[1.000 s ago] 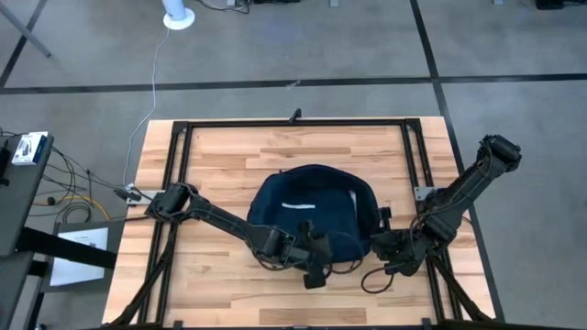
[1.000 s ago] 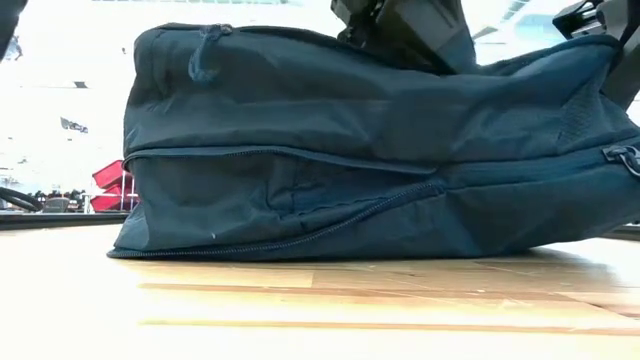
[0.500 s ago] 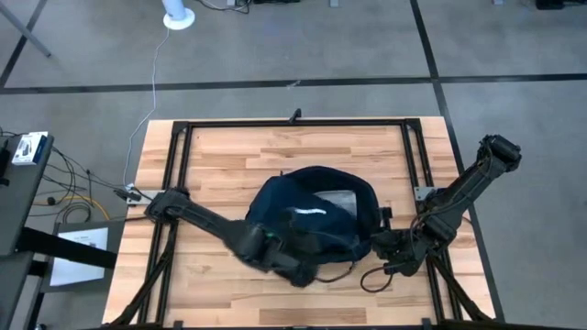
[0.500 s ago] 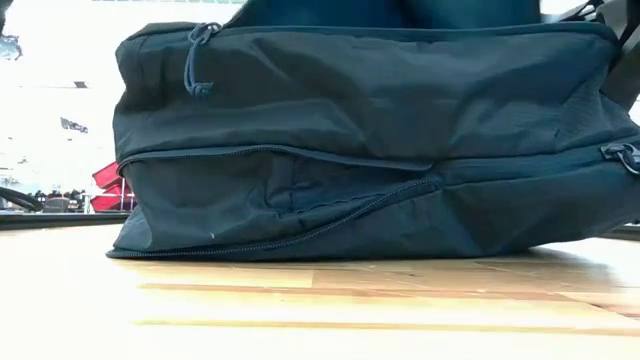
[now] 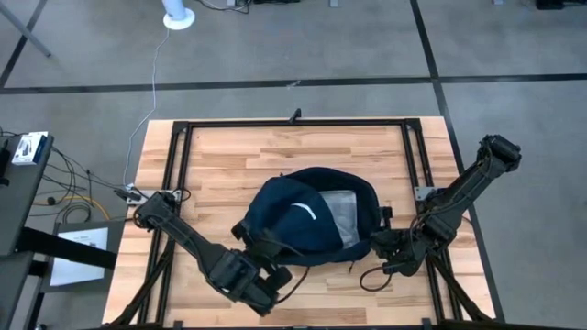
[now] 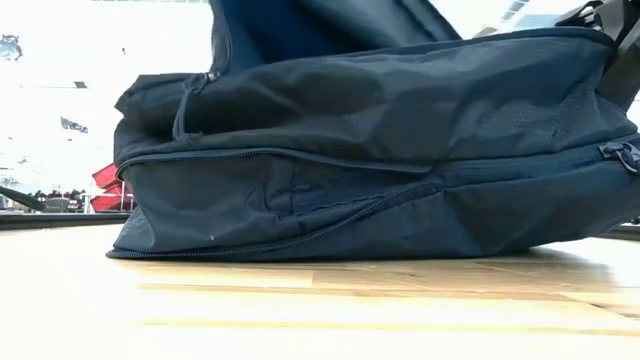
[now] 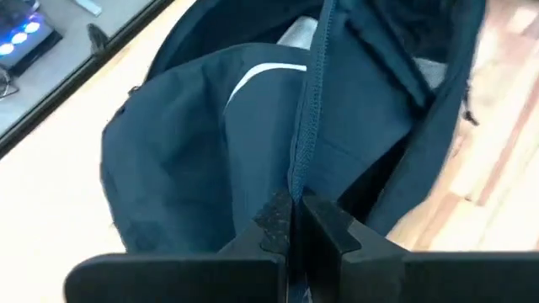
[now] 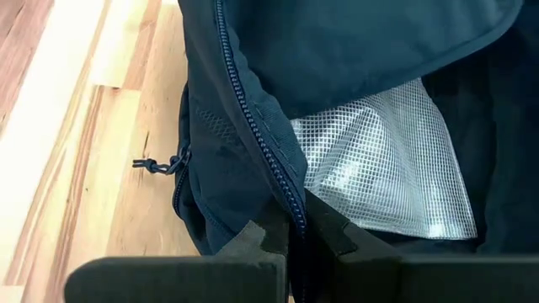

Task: Unpack backpack
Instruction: Remove the black headset from the blue backpack

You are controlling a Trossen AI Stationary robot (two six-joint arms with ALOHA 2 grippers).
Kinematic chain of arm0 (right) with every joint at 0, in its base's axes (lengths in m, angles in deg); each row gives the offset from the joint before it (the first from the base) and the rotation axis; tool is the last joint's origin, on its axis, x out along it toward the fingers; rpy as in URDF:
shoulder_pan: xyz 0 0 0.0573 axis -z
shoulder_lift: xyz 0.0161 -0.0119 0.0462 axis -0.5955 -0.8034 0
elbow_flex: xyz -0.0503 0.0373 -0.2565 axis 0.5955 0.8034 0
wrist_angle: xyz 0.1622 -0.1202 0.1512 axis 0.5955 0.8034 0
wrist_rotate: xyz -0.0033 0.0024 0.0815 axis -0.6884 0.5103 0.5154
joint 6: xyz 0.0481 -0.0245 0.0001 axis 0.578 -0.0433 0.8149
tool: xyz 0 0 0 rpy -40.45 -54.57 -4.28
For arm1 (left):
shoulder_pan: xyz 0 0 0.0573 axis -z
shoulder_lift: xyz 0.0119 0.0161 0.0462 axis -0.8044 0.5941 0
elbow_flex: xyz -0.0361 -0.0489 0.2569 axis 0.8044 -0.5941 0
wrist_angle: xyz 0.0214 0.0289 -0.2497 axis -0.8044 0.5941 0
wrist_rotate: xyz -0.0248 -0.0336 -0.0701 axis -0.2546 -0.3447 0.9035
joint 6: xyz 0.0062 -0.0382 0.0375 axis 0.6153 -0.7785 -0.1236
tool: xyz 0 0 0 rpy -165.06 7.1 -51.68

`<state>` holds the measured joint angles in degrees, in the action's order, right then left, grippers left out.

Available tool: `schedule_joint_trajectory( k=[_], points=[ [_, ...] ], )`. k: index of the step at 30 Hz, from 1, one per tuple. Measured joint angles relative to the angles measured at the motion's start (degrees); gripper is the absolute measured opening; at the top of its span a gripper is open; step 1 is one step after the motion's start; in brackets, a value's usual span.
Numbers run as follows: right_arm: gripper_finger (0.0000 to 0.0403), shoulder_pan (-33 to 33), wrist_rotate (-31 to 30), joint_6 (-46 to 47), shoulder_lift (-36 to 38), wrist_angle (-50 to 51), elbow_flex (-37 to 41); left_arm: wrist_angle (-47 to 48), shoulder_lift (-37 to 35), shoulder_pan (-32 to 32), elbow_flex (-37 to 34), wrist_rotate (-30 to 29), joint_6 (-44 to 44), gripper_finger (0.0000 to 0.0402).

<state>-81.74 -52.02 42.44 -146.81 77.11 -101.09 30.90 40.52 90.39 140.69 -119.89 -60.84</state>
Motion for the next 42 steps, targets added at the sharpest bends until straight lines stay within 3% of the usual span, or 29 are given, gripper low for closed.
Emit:
schedule_joint_trajectory(
  k=[7, 13, 17, 22, 34, 38, 42],
  points=[
    [0.0, -0.17, 0.0, -0.59, 0.0, -0.3, 0.0, -0.04, -0.07, -0.8, -3.39, 0.89, 0.62, 0.0001],
    [0.0, -0.15, 0.02, -2.12, 0.02, -0.43, 0.0, -0.04, -2.64, -6.46, -3.65, 4.49, 15.27, 0.0],
    [0.0, -0.15, 0.02, -2.3, 0.02, -0.82, 0.0, -4.58, -7.56, -10.11, -7.49, 2.91, 22.7, 0.0],
    [0.0, -0.15, 0.0, -2.28, 0.02, -0.95, 0.0, -16.79, -19.91, -11.42, -21.89, 1.79, 29.31, 0.0],
    [0.0, 2.55, -0.17, 0.76, 0.04, -1.01, 0.0, -41.8, -56.49, -5.63, -65.01, -0.77, 18.77, 0.0001],
    [0.0, 4.18, -0.15, 1.04, 0.04, -1.01, 0.0, -49.72, -62.95, -5.83, -75.3, -1.19, 15.75, 0.002],
    [0.0, 6.04, 0.4, 3.17, 0.04, -0.97, 0.0, -59.68, -64.36, -6.72, -81.36, 0.55, 16.08, 0.0058]
  ],
)
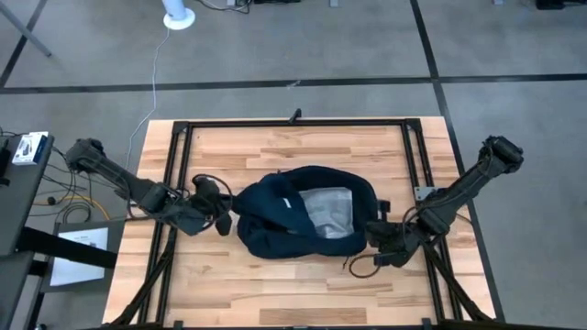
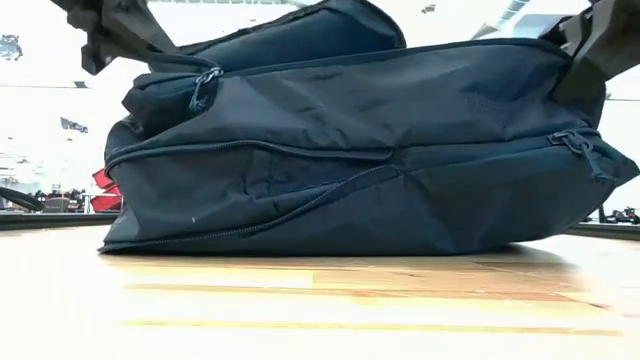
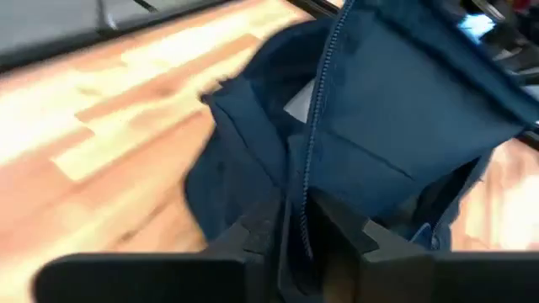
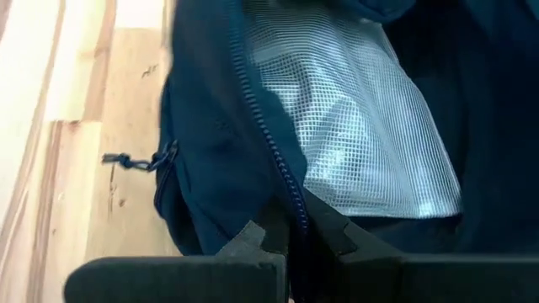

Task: Unpack backpack
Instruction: Remove the black headset from the blue backpack

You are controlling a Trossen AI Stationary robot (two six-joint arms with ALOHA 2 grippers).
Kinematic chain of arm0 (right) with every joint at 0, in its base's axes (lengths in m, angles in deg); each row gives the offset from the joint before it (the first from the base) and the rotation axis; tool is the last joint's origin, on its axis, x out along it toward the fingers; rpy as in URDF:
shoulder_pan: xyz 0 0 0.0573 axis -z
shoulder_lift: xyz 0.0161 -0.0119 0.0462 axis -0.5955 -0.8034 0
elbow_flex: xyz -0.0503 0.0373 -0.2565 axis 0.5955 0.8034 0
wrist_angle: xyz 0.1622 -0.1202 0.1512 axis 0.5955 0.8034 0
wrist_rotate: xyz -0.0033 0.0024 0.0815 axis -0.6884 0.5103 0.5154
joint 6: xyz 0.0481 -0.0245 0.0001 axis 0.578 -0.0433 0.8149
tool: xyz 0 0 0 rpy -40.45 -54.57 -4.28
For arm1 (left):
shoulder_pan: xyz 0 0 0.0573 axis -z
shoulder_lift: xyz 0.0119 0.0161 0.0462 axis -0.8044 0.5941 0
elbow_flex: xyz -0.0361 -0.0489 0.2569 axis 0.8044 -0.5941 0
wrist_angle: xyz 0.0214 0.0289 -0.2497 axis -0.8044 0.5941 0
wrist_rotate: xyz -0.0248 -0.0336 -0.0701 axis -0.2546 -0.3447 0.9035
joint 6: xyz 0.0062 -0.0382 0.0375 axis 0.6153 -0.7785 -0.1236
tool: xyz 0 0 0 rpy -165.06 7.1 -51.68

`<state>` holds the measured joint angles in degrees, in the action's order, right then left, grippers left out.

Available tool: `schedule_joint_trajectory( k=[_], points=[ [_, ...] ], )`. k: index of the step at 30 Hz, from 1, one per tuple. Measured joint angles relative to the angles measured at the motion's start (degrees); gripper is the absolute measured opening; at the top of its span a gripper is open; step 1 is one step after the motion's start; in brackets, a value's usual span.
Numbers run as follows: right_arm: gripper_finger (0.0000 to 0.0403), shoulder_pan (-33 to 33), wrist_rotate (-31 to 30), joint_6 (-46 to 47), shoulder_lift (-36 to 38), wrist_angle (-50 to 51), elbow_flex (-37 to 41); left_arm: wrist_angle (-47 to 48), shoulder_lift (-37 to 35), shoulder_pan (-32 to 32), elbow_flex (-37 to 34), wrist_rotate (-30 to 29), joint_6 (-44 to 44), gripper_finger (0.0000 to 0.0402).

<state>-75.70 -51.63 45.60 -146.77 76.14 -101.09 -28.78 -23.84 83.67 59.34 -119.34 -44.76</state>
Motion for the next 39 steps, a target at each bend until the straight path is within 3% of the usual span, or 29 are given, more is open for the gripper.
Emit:
schedule_joint_trajectory(
  k=[5, 9, 12, 16, 20, 28, 34, 39],
  points=[
    [0.0002, 1.1, 2.47, 2.94, 0.0, -0.33, 0.0, -11.57, 1.05, -1.26, -1.45, 6.23, 5.01, 0.0125],
    [0.0035, 1.09, 8.76, 4.75, 0.0, 1.48, -3.82, -13.59, 1.12, -1.29, -1.53, 5.87, 11.76, 0.0169],
    [0.0076, 1.33, 9.08, 4.63, 0.0, 4.94, -10.57, -13.38, 1.18, -1.29, -1.54, 3.46, 15.19, 0.0188],
    [0.0129, 3.6, 3.16, -1.0, 0.11, 6.05, -18.37, -15.4, 1.09, -1.29, -1.54, -1.04, 20.81, 0.0193],
    [0.0173, 8.17, 1.23, -7.47, 0.04, -1.56, -20.01, -17.62, 1.07, -1.51, -1.54, -3.26, 26.46, 0.0187],
    [0.0243, 17.52, 17.03, -10.5, -8.38, -14.09, -17.99, -18.27, 1.11, -2.07, -1.54, -3.44, 28.33, 0.0186],
    [0.0272, 18.25, 19.46, -12.37, -17.4, -26.19, -17.99, -18.45, 1.12, -3.53, -1.51, -4.83, 26.57, 0.0186],
    [0.0276, 18.49, 19.85, -14.95, -23.48, -27.65, -20.67, -20.75, 1.14, -4.68, -1.51, -5.48, 27.25, 0.0186]
  ],
)
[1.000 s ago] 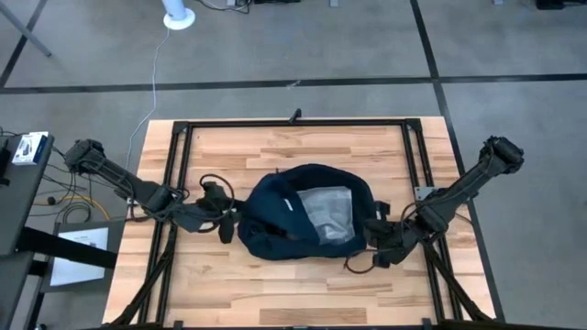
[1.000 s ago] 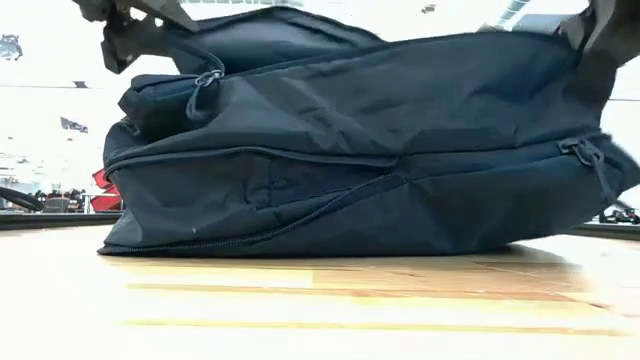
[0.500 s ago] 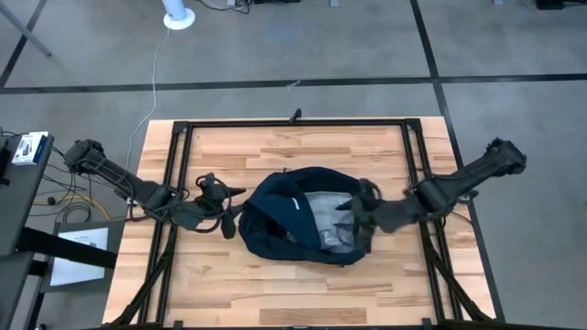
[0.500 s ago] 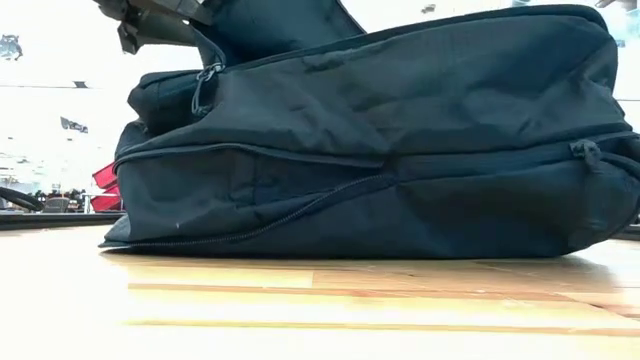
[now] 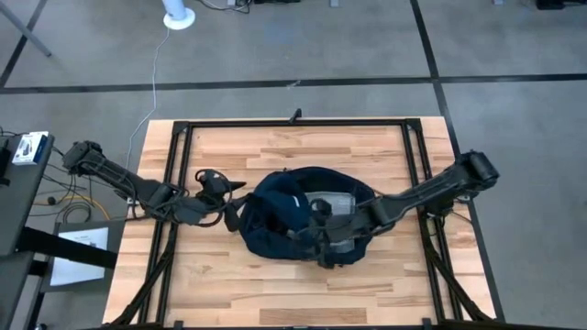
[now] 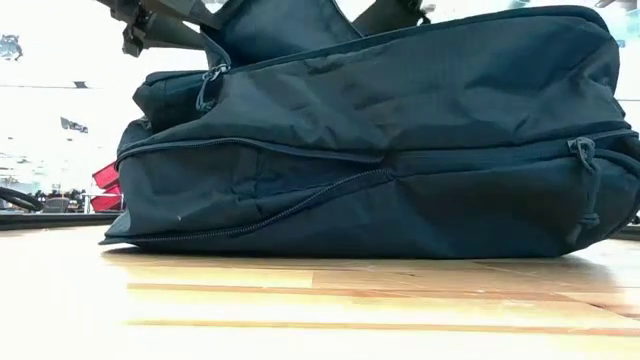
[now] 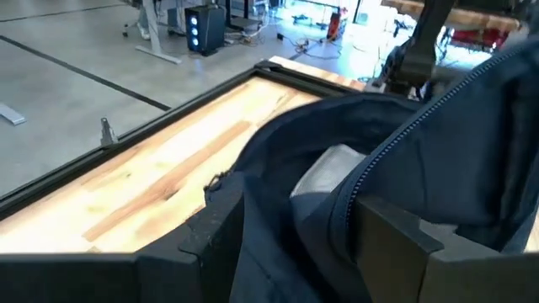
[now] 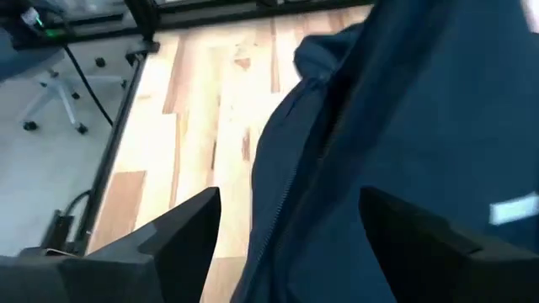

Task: Unpack backpack
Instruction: Remove the black headset from the blue backpack

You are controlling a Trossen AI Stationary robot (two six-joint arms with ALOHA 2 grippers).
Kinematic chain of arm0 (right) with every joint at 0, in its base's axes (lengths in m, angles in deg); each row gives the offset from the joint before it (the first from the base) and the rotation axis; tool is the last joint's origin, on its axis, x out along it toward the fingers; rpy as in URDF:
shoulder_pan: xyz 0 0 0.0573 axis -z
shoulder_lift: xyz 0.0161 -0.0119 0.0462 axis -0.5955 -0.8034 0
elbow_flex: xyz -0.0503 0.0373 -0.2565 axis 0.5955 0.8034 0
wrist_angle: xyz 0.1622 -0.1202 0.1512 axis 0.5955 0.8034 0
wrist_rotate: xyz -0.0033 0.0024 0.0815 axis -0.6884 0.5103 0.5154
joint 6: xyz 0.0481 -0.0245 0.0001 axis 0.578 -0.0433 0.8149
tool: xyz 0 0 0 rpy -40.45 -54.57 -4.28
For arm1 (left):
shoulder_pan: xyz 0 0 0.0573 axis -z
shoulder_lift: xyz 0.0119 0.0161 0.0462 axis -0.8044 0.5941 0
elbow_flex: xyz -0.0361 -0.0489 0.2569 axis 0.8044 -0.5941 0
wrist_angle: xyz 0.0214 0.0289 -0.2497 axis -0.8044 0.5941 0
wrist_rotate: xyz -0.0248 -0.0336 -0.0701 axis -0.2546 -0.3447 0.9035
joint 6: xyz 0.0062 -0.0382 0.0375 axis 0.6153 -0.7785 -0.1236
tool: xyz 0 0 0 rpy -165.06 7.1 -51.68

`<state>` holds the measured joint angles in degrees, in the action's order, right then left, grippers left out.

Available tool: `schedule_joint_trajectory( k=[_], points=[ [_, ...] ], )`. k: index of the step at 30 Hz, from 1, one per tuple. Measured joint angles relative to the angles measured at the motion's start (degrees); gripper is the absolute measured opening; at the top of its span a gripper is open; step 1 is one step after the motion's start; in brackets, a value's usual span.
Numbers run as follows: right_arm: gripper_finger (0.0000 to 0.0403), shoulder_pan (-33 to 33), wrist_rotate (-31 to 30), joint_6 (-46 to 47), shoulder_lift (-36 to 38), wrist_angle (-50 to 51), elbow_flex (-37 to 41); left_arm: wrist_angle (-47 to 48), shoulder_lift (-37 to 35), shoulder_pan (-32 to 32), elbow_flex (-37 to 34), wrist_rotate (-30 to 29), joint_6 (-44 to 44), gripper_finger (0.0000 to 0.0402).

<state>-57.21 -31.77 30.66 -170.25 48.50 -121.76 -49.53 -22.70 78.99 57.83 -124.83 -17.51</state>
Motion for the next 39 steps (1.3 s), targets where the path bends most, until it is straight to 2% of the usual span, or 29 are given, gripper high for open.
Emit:
schedule_joint_trajectory(
  k=[3, 5, 7, 12, 14, 17, 21, 25, 28, 33, 35, 39],
  points=[
    [0.027, 0.34, -0.43, -0.42, -3.3, 3.4, -1.4, -1.92, 0.0, 0.0, 0.02, -0.06, 2.1, 0.0186],
    [0.0247, 0.37, -3.3, -0.43, -4.36, 5.79, -2.64, -2.77, 0.0, 0.08, 0.04, -0.01, 3.19, 0.0186],
    [0.0201, -0.09, -6.17, -0.38, -4.57, 9.15, -3.91, -2.98, 0.0, 0.26, 0.04, 0.47, 3.89, 0.0186],
    [0.0045, -0.35, -6.57, -0.52, -2.85, 16.06, -7.62, -2.42, 0.0, 0.34, 0.04, 2.87, 4.07, 0.0186],
    [0.0013, -0.29, -6.2, -0.59, -1.24, 16.39, -8.69, -2.39, 0.0, 0.34, 0.04, 3.89, 4.07, 0.0186],
    [0.0026, -0.12, -5.87, -0.59, 0.55, 16.67, -9.2, -2.37, 0.0, 0.34, 0.04, 4.46, 4.12, 0.0186],
    [0.0033, 0.17, -4.74, -2.53, 1.78, 23.41, -10.13, -1.78, 0.0, 0.37, 0.04, 4.75, 4.28, 0.0186],
    [0.0005, -0.27, -11.29, -6.26, 2.19, 31.59, -12.97, -1.41, 0.0, 1.3, 0.04, 7.13, 4.27, 0.0186],
    [0.0002, 0.73, -14.56, -9.86, 2.28, 31.68, -16.35, -1.41, 0.0, 3.66, 0.04, 8.24, 4.23, 0.0186],
    [0.0001, 3.16, -24.06, -23.64, 2.35, 21.28, -19.08, -1.58, 0.0, 8.8, 0.04, 9.4, 1.96, 0.0186],
    [0.0001, 4.88, -24.33, -30.11, 2.35, 12.22, -19.69, -2.14, 0.0, 10.55, 0.04, 9.42, 1.37, 0.0186],
    [0.0001, 9.36, -20.8, -40.48, 1.97, -1.78, -19.81, -3.84, 0.08, 12.65, 0.07, 9.34, 0.72, 0.0186]
  ],
)
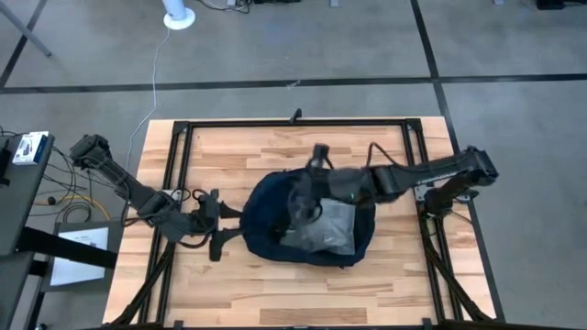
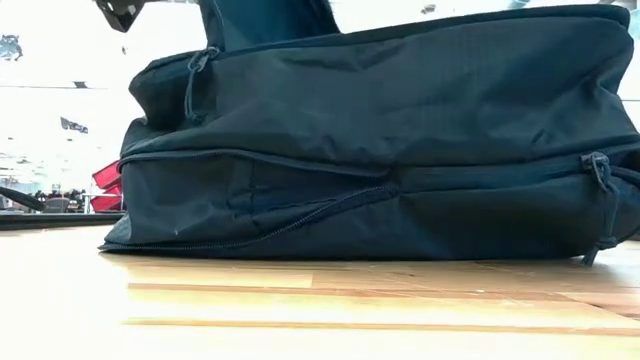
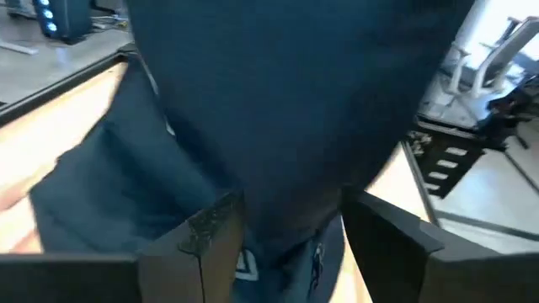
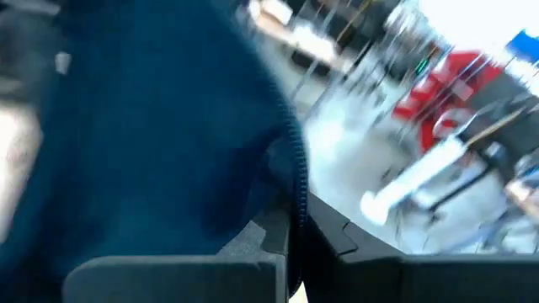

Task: Unpack backpack
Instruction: Remove the black headset from the blue backpack

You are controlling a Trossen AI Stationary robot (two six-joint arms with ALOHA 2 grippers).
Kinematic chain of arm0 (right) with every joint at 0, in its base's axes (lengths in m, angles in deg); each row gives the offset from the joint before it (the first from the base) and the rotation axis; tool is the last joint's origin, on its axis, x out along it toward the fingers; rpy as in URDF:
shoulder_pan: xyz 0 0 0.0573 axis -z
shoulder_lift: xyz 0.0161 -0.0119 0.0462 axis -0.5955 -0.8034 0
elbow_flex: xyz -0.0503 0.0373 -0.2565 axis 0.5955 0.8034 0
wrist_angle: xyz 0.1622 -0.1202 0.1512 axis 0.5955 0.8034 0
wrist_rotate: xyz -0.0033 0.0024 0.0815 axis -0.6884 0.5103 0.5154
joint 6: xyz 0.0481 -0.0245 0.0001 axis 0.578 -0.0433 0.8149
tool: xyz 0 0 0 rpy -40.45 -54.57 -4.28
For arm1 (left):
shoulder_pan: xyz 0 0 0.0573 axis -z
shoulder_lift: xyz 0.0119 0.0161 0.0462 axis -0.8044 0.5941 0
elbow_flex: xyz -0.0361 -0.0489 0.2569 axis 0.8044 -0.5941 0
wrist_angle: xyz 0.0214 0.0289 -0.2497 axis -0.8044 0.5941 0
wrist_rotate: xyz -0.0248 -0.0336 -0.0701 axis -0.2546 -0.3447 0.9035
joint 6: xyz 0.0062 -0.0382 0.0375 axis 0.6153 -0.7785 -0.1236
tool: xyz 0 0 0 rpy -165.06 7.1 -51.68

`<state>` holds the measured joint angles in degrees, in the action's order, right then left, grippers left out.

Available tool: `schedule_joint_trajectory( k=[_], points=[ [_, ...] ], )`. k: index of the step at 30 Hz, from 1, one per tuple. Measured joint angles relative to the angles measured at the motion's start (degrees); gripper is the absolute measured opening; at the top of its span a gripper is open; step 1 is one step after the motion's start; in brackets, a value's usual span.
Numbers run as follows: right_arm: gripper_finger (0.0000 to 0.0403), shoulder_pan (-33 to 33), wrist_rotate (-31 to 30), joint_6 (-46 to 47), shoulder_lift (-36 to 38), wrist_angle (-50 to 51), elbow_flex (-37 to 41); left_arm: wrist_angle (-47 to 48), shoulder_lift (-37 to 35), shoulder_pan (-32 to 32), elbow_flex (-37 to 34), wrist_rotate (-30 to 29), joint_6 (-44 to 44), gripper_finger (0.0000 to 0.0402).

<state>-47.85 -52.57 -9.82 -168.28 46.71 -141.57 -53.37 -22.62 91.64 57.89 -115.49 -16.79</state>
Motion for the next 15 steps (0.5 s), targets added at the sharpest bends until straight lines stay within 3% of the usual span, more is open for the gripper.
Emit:
schedule_joint_trajectory(
  k=[2, 4, 10, 15],
  points=[
    [0.0, 2.66, 3.14, -3.16, -0.19, -3.27, 0.06, -0.59, 0.46, 0.6, 0.0, -0.02, -0.1, 0.0186],
    [0.0, 5.78, 9.95, -3.54, -0.19, -5.94, 0.07, -0.74, 1.11, 1.09, 0.0, -0.02, -0.21, 0.0186],
    [0.0, 14.51, 29.98, 9.68, -4.51, -9.45, 0.04, -0.82, 4.92, 1.29, 0.0, -0.08, -0.36, 0.0186],
    [0.0, 16.32, 34.33, 14.73, -13.42, -15.31, 0.09, -1.02, 8.02, 1.22, 0.02, -0.15, -0.17, 0.0186]
  ],
)
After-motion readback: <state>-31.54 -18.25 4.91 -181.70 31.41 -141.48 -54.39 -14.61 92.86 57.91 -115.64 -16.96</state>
